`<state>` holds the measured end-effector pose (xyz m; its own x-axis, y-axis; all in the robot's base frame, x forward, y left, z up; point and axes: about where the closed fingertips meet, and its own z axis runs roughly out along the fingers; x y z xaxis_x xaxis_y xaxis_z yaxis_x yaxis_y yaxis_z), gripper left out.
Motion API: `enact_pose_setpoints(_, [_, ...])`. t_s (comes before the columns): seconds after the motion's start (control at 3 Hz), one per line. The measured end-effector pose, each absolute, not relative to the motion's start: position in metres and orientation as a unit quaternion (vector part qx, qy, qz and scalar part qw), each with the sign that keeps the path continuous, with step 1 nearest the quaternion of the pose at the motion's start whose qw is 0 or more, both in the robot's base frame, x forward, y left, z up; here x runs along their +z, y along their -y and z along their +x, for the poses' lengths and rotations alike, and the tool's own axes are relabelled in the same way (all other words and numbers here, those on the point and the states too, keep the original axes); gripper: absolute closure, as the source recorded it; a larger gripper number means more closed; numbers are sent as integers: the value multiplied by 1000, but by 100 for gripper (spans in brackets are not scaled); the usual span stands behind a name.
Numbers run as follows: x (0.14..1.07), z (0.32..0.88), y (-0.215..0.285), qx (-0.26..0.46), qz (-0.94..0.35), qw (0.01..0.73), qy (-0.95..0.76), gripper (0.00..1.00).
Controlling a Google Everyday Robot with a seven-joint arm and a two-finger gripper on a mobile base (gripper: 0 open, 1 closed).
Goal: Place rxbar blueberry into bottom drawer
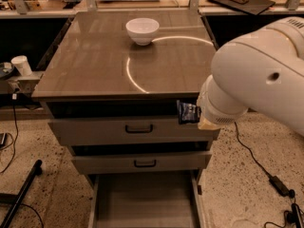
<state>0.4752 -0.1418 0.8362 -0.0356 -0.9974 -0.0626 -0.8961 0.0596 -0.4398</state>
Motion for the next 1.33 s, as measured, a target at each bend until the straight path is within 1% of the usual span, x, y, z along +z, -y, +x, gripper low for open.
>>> enact_pose_setpoints(1.33, [776, 423, 146, -94, -640, 138, -750, 100])
